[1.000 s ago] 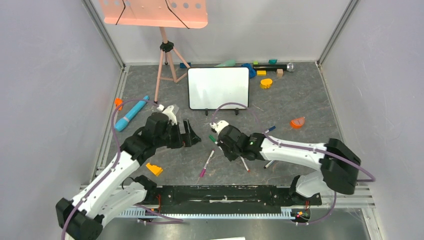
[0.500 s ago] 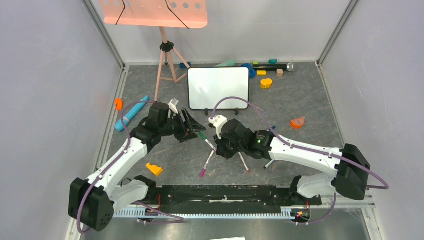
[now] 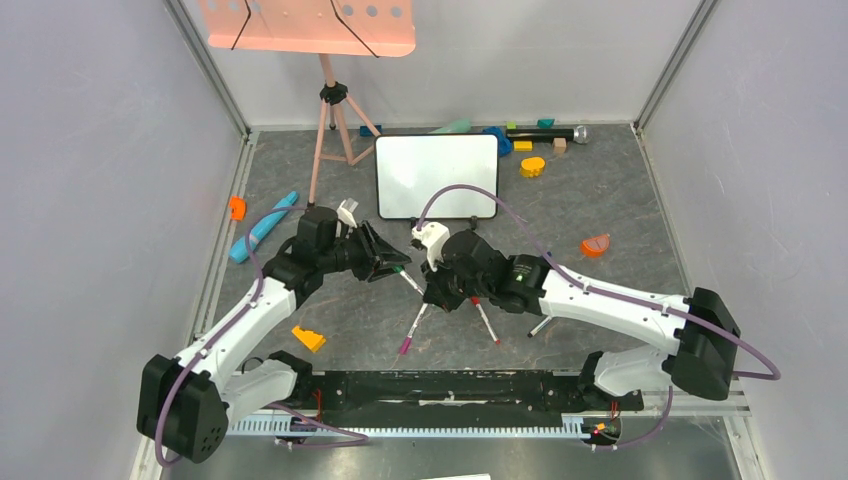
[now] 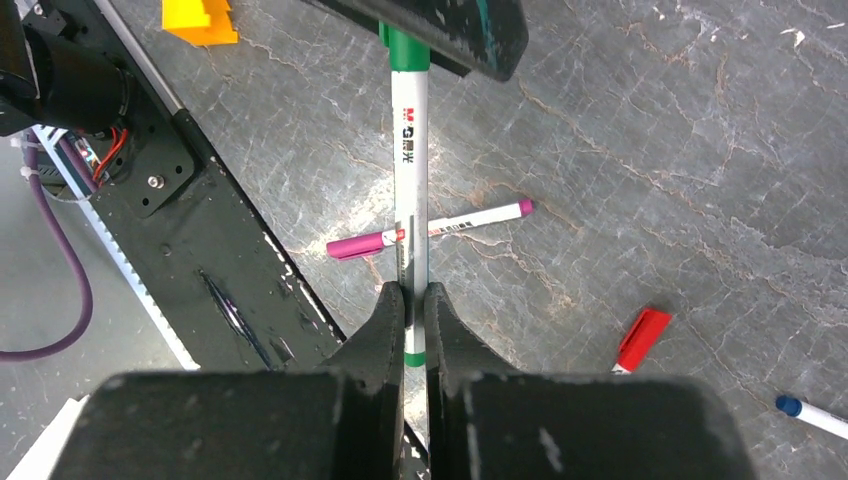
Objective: Write a sentence on the whiteboard
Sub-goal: Open the whiteboard marker at the center of the board.
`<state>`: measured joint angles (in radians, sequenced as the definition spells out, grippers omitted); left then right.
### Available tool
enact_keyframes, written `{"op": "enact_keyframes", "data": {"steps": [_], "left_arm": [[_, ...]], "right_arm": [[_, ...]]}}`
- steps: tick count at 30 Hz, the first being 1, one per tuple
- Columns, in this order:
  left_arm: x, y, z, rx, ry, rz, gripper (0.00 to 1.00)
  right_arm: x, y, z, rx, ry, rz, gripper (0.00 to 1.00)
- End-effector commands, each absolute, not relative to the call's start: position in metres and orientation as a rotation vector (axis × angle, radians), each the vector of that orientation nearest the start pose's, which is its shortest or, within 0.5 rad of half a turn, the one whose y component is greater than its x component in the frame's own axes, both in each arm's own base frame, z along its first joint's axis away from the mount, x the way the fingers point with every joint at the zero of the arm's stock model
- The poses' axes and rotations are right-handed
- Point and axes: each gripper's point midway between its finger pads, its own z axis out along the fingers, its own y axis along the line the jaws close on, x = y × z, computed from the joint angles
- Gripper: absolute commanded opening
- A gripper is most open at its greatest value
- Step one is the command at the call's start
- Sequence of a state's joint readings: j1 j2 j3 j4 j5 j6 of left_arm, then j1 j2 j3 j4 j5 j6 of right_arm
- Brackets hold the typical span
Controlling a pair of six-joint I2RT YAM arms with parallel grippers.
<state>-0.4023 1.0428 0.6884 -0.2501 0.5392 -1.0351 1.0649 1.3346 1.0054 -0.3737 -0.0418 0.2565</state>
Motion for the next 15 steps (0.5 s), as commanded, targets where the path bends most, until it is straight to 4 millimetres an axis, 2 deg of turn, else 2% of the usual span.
{"op": "enact_keyframes", "data": {"steps": [1,2,6,7,10,11,13,15], "left_arm": [[0.222,-0.231,0.185,-0.423,2.370,-1.411,0.32],[0.221,-0.231,0.184,-0.422,2.370,-1.411,0.23],[0.221,-0.231,0.185,-0.423,2.370,-1.407,0.02],[0.221,-0.231,0.184,-0.430,2.372,-1.404,0.02],[0.224,-0.230,0.191,-0.465,2.347,-1.412,0.02],[0.226,-0.231,0.194,-0.483,2.334,-1.425,0.02],[0.230,-0.234,0.207,-0.549,2.289,-1.488,0.02],[0.235,-0.237,0.221,-0.623,2.224,-1.577,0.02]], "right_arm": [[0.172,0.351,0.179,-0.970,2.103,0.754,0.00],[0.173,0.351,0.178,-0.970,2.107,0.752,0.00],[0.173,0.353,0.180,-0.963,2.109,0.764,0.03],[0.173,0.353,0.182,-0.955,2.108,0.770,0.10],[0.174,0.351,0.189,-0.899,2.110,0.815,0.49],[0.174,0.351,0.194,-0.858,2.108,0.850,0.60],[0.179,0.349,0.211,-0.715,2.073,0.948,0.73],[0.184,0.346,0.227,-0.556,2.022,1.074,0.77]]}}
